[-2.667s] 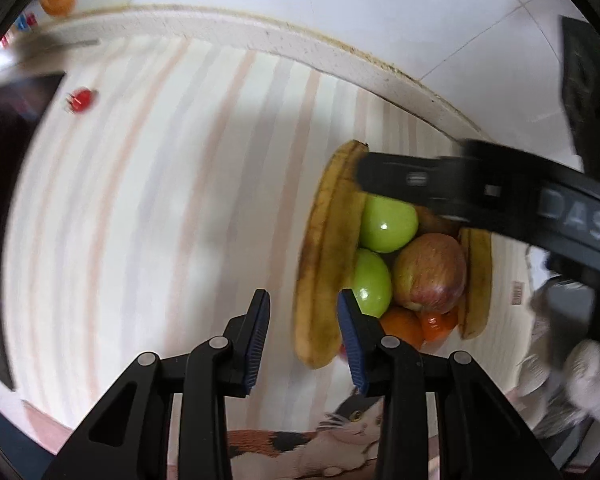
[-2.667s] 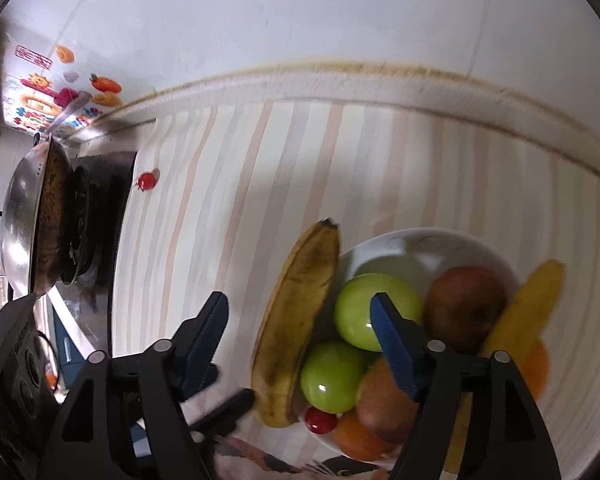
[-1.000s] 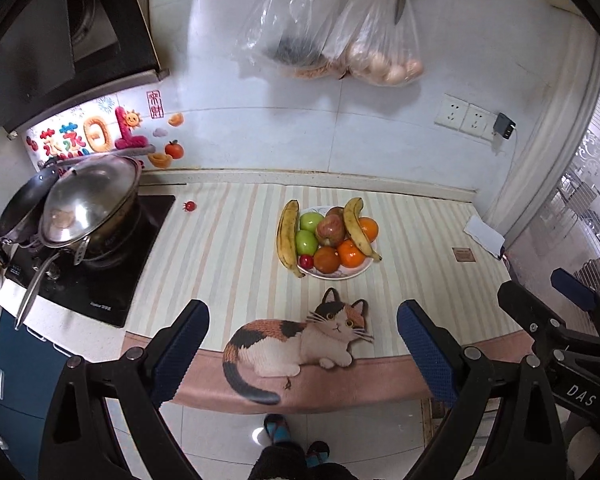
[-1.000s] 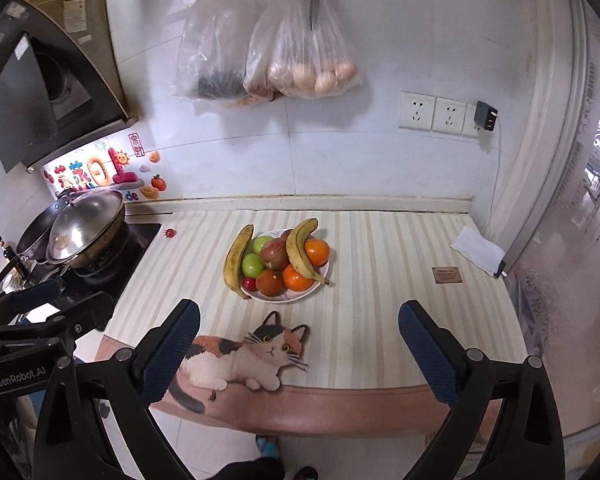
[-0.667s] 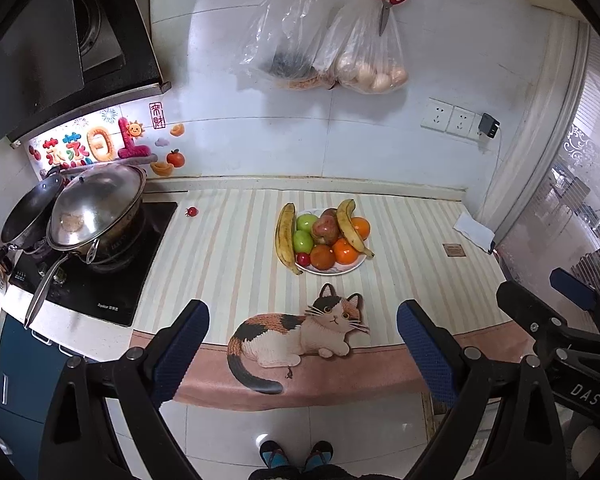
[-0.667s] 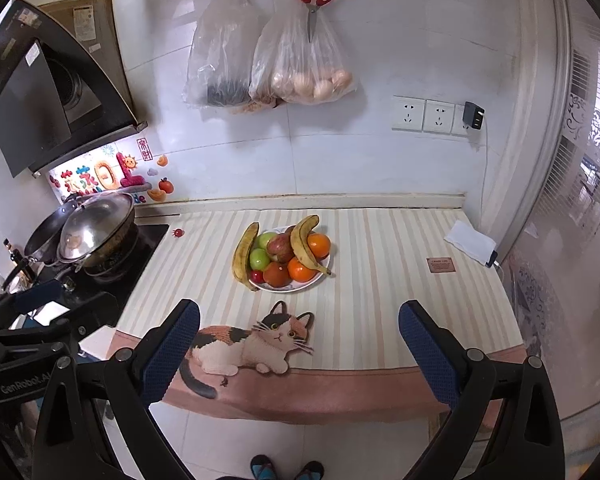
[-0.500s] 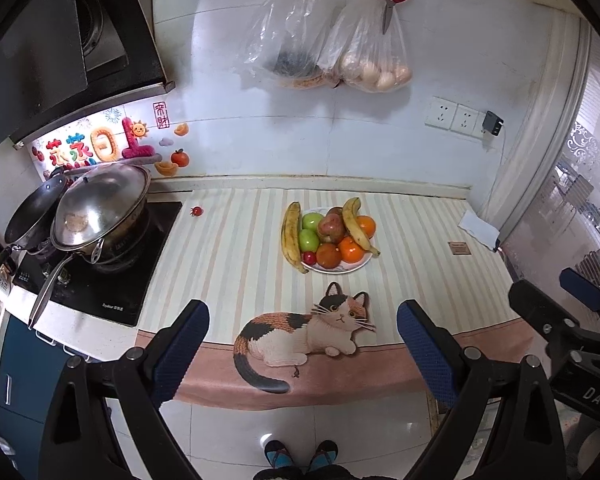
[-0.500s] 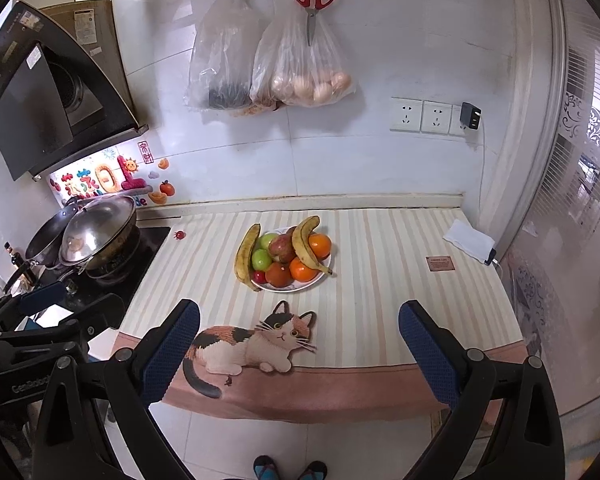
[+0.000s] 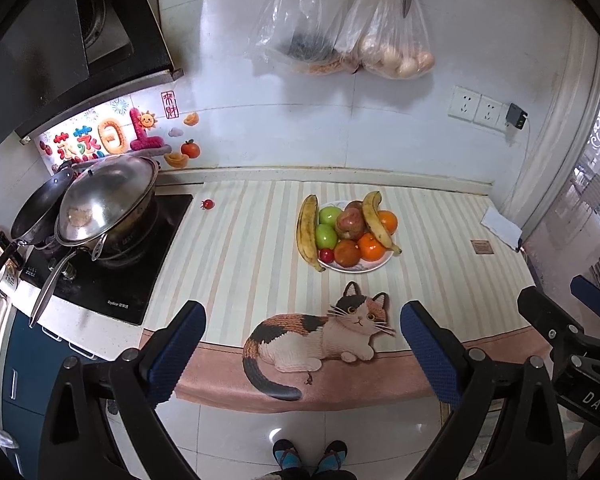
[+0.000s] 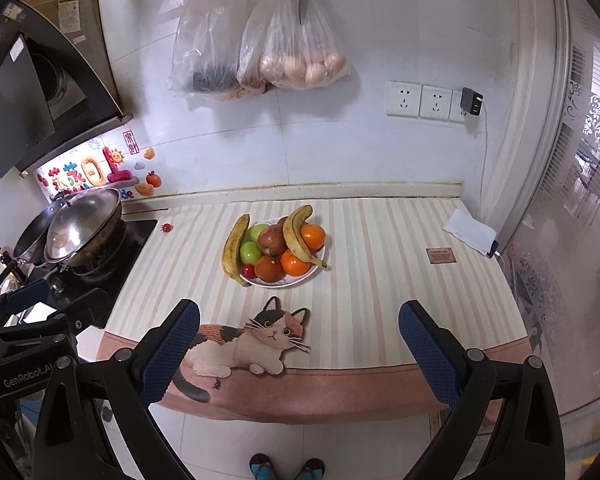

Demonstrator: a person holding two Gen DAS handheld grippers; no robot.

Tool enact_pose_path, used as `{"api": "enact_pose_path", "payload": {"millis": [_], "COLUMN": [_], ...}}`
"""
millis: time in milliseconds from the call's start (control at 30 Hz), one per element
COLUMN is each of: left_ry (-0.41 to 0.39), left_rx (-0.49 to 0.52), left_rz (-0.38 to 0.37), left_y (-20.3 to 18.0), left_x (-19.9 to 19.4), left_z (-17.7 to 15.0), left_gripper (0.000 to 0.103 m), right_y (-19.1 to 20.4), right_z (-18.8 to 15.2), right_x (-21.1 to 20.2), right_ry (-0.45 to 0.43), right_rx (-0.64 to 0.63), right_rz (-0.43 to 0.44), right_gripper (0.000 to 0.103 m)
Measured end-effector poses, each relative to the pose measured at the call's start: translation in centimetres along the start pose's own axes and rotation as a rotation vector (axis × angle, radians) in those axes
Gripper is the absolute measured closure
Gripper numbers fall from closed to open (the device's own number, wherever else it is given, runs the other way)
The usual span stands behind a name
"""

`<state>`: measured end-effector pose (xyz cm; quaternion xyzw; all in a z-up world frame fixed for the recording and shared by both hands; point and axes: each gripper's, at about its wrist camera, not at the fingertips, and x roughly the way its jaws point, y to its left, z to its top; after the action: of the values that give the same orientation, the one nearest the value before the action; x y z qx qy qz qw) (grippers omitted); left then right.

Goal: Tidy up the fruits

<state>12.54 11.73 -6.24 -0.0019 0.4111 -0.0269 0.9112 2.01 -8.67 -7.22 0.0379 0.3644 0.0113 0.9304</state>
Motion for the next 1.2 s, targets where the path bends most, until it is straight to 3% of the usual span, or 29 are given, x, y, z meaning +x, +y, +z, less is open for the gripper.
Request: {"api": "enact_pose_path", "payload": {"millis": [433,1200], "left_ry": [0.017,0.005], "left_rx": [0.011,0.014], "left_rz": [0.018,0.014], "left_y": [-0.3,-0.1], "left_x": [1.2,0.5], "left_z": [-0.2,-0.4], "left_gripper": [0.003,0.003], "right_y": [-0.3,0.8], "right_z": [-0.2,-1.2], "right_x": [1.8,0.6], "right_ry": [0.01,0.004], "right_rx": [0.009,0.016], "right_rz": [-0.007,-0.013], "right_gripper": [0.001,0.001]}}
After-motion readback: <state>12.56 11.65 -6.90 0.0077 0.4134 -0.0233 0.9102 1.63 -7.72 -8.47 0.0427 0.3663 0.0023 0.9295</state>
